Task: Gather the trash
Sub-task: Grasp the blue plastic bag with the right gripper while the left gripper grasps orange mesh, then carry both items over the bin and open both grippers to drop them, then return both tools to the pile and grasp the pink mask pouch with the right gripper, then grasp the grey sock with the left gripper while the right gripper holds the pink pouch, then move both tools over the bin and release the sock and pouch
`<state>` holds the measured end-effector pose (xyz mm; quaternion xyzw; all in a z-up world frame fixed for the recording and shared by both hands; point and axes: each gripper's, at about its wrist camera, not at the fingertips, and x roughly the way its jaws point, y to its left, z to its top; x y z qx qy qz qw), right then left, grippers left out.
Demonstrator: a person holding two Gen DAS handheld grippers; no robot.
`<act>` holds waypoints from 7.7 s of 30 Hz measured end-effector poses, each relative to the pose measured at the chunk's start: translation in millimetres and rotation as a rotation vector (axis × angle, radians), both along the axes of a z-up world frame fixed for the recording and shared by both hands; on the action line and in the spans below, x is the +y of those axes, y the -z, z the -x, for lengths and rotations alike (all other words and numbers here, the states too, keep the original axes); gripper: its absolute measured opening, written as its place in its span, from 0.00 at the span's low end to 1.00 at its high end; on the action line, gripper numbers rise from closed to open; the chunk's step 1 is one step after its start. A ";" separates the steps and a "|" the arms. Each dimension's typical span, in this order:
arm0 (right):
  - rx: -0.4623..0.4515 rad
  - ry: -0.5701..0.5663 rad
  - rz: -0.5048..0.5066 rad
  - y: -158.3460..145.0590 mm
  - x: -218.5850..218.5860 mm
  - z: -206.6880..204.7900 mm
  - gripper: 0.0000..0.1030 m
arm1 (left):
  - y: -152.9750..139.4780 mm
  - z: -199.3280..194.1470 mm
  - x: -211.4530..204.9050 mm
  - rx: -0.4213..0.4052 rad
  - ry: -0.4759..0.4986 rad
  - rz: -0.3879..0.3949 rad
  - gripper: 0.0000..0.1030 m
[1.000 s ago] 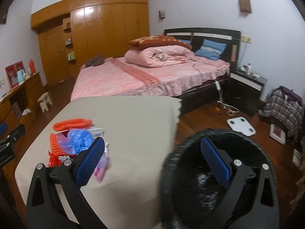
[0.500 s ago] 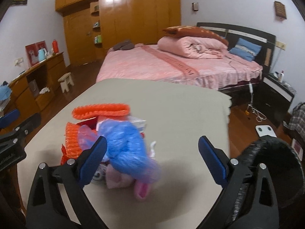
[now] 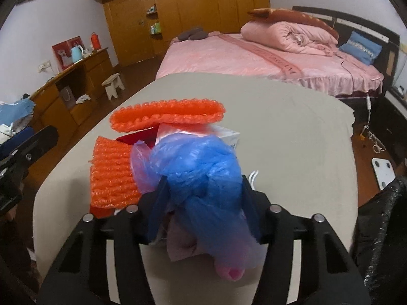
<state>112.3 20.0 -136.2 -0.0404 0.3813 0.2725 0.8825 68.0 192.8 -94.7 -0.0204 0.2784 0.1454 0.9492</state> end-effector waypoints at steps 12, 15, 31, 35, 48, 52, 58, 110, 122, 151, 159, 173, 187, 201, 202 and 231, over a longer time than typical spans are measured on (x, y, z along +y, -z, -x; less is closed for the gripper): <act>-0.059 0.044 -0.046 -25.5 -39.6 16.8 0.45 | 0.7 -1.0 -38.9 0.014 0.095 0.027 0.77; -0.056 0.059 -0.053 -26.6 -51.1 17.0 0.45 | 3.3 -3.7 -51.0 0.022 0.125 0.033 0.76; -0.048 0.115 -0.017 -16.0 -83.1 16.2 0.45 | 37.8 -35.0 -76.3 0.129 0.214 0.092 0.39; -0.054 0.110 -0.021 -17.2 -84.5 16.5 0.45 | 39.3 -34.6 -82.0 0.124 0.235 0.095 0.15; -0.108 0.125 -0.064 -43.6 -101.2 35.9 0.45 | -14.5 6.5 -89.5 -0.038 0.251 0.078 0.11; -0.132 0.151 -0.083 -58.7 -116.5 43.1 0.45 | -32.2 18.4 -99.9 -0.084 0.276 0.072 0.11; -0.160 0.199 -0.085 -73.7 -142.9 57.8 0.45 | -50.9 24.2 -129.3 -0.116 0.356 0.069 0.11; -0.146 0.500 -0.026 -36.0 -241.4 79.4 0.93 | -8.6 -2.3 -186.9 -0.021 0.454 0.037 0.62; -0.121 0.291 -0.021 -16.1 -113.3 37.1 0.93 | 18.5 -3.7 -77.1 0.014 0.204 -0.017 0.62; 0.104 0.074 0.008 49.7 -39.7 25.0 0.15 | 46.0 2.3 -43.3 0.045 0.167 0.031 0.62; 0.061 0.109 0.004 32.2 -59.1 25.4 0.13 | 48.9 2.3 -62.0 0.060 0.207 0.067 0.62; 0.068 0.131 0.014 34.0 -80.0 26.9 0.13 | 70.2 -13.9 -83.5 0.123 0.247 0.087 0.37; 0.041 0.124 -0.013 18.4 -86.4 34.1 0.13 | 45.0 1.9 -86.9 0.059 0.238 0.077 0.19; -0.042 0.155 -0.065 -26.3 -112.2 46.6 0.13 | -4.3 13.7 -112.9 -0.055 0.303 0.072 0.19; -0.047 0.163 -0.068 -29.2 -116.7 47.8 0.13 | -6.8 13.3 -116.4 -0.059 0.311 0.072 0.19; -0.106 0.508 -0.028 -43.3 -283.8 90.6 0.13 | -32.6 -9.4 -278.7 -0.087 0.692 0.135 0.19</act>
